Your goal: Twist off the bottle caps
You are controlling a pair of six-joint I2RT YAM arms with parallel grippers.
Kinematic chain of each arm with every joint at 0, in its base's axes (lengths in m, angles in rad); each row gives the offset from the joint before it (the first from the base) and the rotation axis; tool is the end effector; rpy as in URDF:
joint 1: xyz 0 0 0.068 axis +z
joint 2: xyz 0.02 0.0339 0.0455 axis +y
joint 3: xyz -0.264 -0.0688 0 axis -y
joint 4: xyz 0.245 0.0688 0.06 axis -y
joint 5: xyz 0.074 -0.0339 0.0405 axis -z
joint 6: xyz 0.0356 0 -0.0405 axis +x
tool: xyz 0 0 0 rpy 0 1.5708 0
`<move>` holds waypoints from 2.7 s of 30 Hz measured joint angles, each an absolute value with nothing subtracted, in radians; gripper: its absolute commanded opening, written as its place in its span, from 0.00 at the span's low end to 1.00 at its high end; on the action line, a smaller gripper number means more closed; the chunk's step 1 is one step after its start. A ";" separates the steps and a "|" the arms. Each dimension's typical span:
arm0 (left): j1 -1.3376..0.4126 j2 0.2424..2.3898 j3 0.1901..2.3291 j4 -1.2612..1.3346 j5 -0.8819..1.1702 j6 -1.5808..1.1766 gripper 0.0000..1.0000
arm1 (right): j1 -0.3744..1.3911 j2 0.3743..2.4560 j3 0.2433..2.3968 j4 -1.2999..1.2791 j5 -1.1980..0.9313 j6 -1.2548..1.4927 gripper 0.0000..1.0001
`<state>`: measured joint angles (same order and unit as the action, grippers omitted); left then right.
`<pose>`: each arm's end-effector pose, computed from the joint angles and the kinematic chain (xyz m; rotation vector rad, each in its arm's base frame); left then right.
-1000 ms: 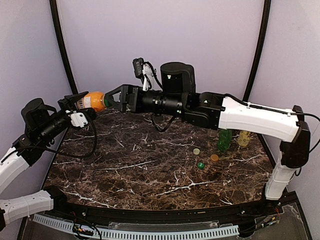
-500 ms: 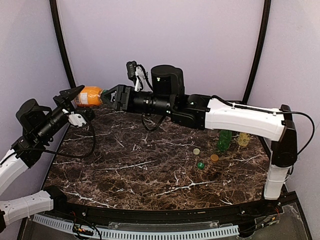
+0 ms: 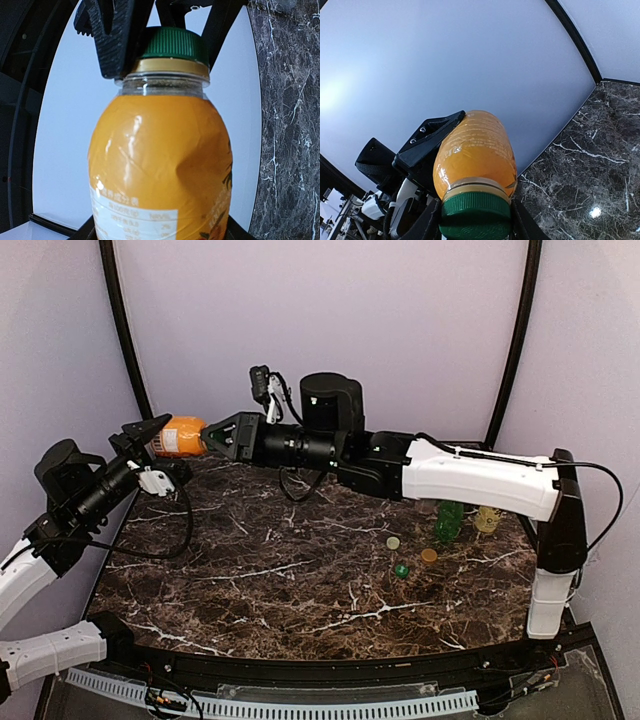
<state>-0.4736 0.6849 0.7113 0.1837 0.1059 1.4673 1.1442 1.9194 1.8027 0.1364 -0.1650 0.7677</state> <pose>0.1459 -0.0790 0.3698 1.2072 0.7154 0.7595 0.1890 0.4299 0.3948 -0.4848 1.7357 1.5818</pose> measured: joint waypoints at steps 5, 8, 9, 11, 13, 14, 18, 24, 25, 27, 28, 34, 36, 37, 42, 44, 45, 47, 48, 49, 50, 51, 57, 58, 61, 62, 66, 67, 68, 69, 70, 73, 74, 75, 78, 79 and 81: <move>-0.476 0.685 0.709 0.183 0.103 1.464 0.16 | 1.144 1.919 1.802 0.138 -0.165 0.770 0.00; -0.476 0.683 0.711 0.171 0.105 1.454 0.13 | 1.144 1.919 1.800 0.137 -0.165 0.762 0.00; -0.476 0.682 0.716 0.152 0.109 1.446 0.12 | 1.144 1.919 1.797 0.137 -0.168 0.759 0.00; -0.475 0.681 0.748 0.074 0.121 1.428 0.10 | 1.145 1.919 1.792 0.134 -0.183 0.748 0.00; -0.470 0.682 0.805 -0.044 0.150 1.407 0.08 | 1.148 1.915 1.792 0.122 -0.208 0.696 0.00; -0.467 0.682 0.836 -0.110 0.171 1.396 0.08 | 1.154 1.909 1.793 0.102 -0.218 0.647 0.00; -0.459 0.672 0.915 -0.327 0.263 1.342 0.06 | 1.198 1.892 1.838 -0.051 -0.201 0.386 0.00; -0.452 0.678 0.986 -0.578 0.421 1.163 0.03 | 1.271 1.893 1.962 -0.299 -0.140 -0.015 0.00; -0.452 0.682 0.988 -0.619 0.463 1.124 0.02 | 1.288 1.893 1.973 -0.323 -0.139 -0.098 0.00; -0.459 0.694 0.988 -0.672 0.562 1.066 0.02 | 1.324 1.897 1.985 -0.340 -0.143 -0.234 0.00; -0.467 0.701 0.989 -0.691 0.603 1.050 0.02 | 1.344 1.900 1.986 -0.346 -0.144 -0.296 0.00; -0.479 0.722 0.987 -0.783 0.750 0.943 0.01 | 1.402 1.902 2.000 -0.369 -0.127 -0.526 0.00; -0.479 0.721 0.987 -0.781 0.751 0.912 0.01 | 1.402 1.900 2.001 -0.368 -0.110 -0.550 0.00; -0.479 0.721 0.987 -0.779 0.750 0.902 0.01 | 1.402 1.896 1.997 -0.366 -0.100 -0.558 0.04; -0.479 0.721 0.982 -0.739 0.724 0.857 0.01 | 1.402 1.830 1.926 -0.359 0.000 -0.546 0.26; -0.480 0.717 0.970 -0.684 0.696 0.848 0.01 | 1.400 1.810 1.917 -0.360 0.057 -0.500 0.46; -0.480 0.710 0.959 -0.639 0.669 0.843 0.02 | 1.395 1.803 1.917 -0.361 0.088 -0.461 0.55; -0.481 0.692 0.934 -0.558 0.607 0.846 0.02 | 1.379 1.796 1.917 -0.362 0.123 -0.350 0.71; -0.481 0.682 0.916 -0.509 0.571 0.852 0.02 | 1.366 1.795 1.919 -0.361 0.135 -0.284 0.74; -0.481 0.673 0.899 -0.471 0.534 0.864 0.02 | 1.351 1.794 1.920 -0.361 0.139 -0.197 0.79; -0.481 0.663 0.875 -0.410 0.488 0.884 0.02 | 1.331 1.793 1.920 -0.360 0.141 -0.101 0.81; -0.481 0.657 0.857 -0.365 0.456 0.906 0.02 | 1.313 1.793 1.920 -0.359 0.136 -0.009 0.82; -0.481 0.626 0.728 -0.072 0.292 1.100 0.02 | 1.184 1.765 1.803 -0.218 0.021 0.485 0.82; -0.481 0.620 0.703 -0.028 0.276 1.140 0.02 | 1.172 1.765 1.790 -0.196 0.003 0.548 0.82; -0.481 0.612 0.636 0.096 0.243 1.262 0.02 | 1.164 1.774 1.784 -0.152 -0.039 0.672 0.86; -0.481 0.612 0.621 0.128 0.234 1.293 0.02 | 1.165 1.774 1.784 -0.140 -0.052 0.703 0.86; -0.481 0.620 0.601 0.221 0.202 1.380 0.02 | 1.165 1.775 1.785 -0.097 -0.091 0.800 0.86; -0.481 0.621 0.601 0.239 0.197 1.394 0.02 | 1.164 1.776 1.785 -0.092 -0.095 0.815 0.86; -0.481 0.622 0.601 0.256 0.192 1.407 0.01 | 1.164 1.777 1.785 -0.087 -0.100 0.830 0.86; -0.482 0.622 0.601 0.271 0.188 1.419 0.01 | 1.163 1.779 1.784 -0.081 -0.105 0.846 0.86; -0.482 0.622 0.601 0.286 0.182 1.432 0.02 | 1.163 1.783 1.784 -0.075 -0.107 0.857 0.86; -0.483 0.625 0.601 0.305 0.175 1.456 0.01 | 1.161 1.803 1.785 -0.066 -0.117 0.880 0.82; -0.483 0.627 0.601 0.309 0.174 1.459 0.02 | 1.160 1.813 1.785 -0.064 -0.124 0.887 0.78; -0.483 0.628 0.601 0.313 0.173 1.464 0.02 | 1.158 1.823 1.787 -0.063 -0.131 0.891 0.75; -0.483 0.633 0.601 0.315 0.173 1.471 0.01 | 1.155 1.861 1.795 -0.062 -0.152 0.906 0.67; -0.483 0.634 0.601 0.311 0.170 1.478 0.01 | 1.154 1.869 1.796 -0.058 -0.158 0.913 0.65; -0.483 0.642 0.601 0.309 0.166 1.481 0.01 | 1.152 1.872 1.797 -0.059 -0.165 0.920 0.57</move>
<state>-0.4828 0.6418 0.6010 0.3092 0.1661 1.4815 1.1519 1.8721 1.7969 -0.0586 -0.1650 0.9199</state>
